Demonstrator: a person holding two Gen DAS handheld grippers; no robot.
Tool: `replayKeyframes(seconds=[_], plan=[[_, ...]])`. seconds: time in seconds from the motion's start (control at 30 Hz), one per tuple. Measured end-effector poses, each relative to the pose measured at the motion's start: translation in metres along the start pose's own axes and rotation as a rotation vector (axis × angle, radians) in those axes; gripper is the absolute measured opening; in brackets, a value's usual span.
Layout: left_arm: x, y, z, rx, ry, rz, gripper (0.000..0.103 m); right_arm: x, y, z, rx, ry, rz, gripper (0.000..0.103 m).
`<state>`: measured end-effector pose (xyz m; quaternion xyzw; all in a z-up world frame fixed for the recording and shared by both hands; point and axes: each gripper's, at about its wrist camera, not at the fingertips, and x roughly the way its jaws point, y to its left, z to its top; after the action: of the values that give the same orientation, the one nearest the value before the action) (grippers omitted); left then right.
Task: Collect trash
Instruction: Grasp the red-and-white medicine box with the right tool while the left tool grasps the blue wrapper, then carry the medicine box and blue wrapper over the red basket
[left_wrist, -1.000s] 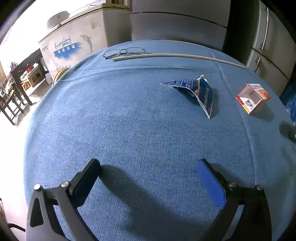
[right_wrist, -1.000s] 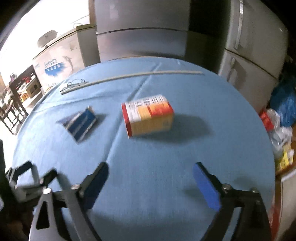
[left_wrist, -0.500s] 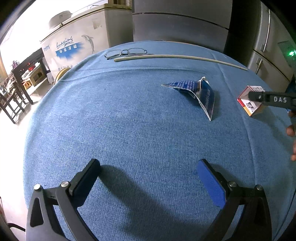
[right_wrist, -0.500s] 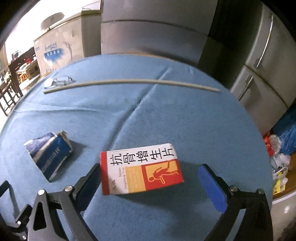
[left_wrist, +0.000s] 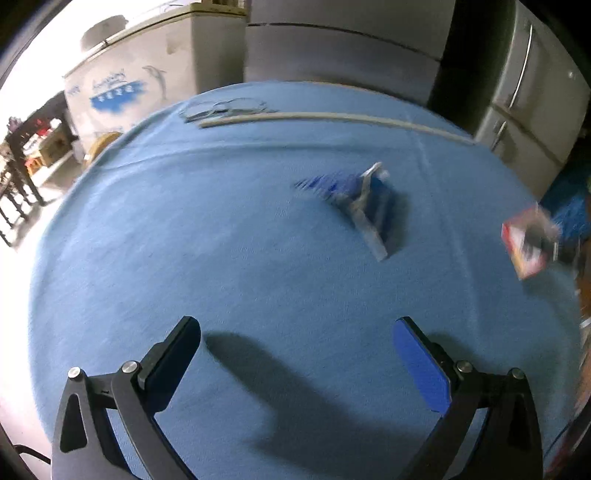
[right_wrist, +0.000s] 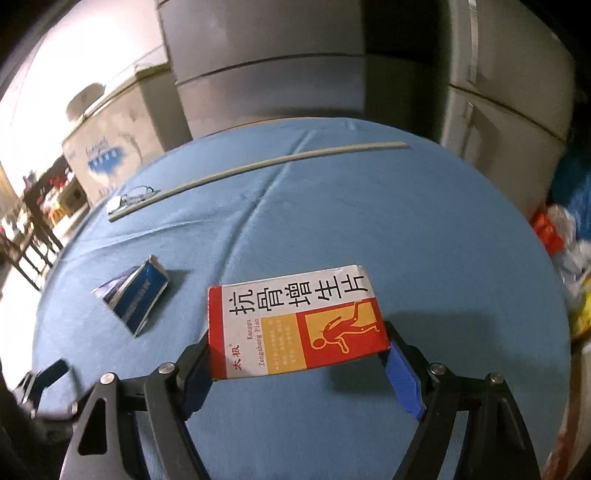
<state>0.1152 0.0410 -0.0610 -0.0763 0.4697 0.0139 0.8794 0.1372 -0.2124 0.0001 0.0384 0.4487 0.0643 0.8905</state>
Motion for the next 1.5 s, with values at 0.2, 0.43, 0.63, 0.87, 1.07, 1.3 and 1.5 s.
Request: replayKeyframes(seconds=[0.2,0.43,0.63,0.87,1.07,1.3,1.5], plan=[[0.022,-0.024,0.052,-0.038,0.0,-0.052,0.103,-0.031,-0.02,-0.034,0.071,-0.001,0.011,0.083],[0.06,-0.035,0.074,-0.041,0.034,-0.058,0.078,-0.055,-0.026,-0.051,0.09,-0.027,0.019,0.083],[0.042,-0.023,0.071,-0.025,0.058,-0.129,0.004,-0.063,-0.028,-0.057,0.122,-0.049,0.032,0.083],[-0.021,0.002,0.046,-0.051,-0.029,-0.211,0.003,-0.075,-0.011,-0.066,0.12,-0.072,0.074,0.083],[-0.064,0.004,0.024,-0.027,-0.086,-0.221,0.003,-0.091,0.002,-0.078,0.118,-0.094,0.099,0.083],[-0.085,0.009,0.004,-0.033,-0.097,-0.245,0.003,-0.106,-0.001,-0.094,0.132,-0.105,0.103,0.083],[-0.098,0.004,-0.011,-0.013,-0.11,-0.243,0.003,-0.118,-0.008,-0.105,0.157,-0.116,0.105,0.083]])
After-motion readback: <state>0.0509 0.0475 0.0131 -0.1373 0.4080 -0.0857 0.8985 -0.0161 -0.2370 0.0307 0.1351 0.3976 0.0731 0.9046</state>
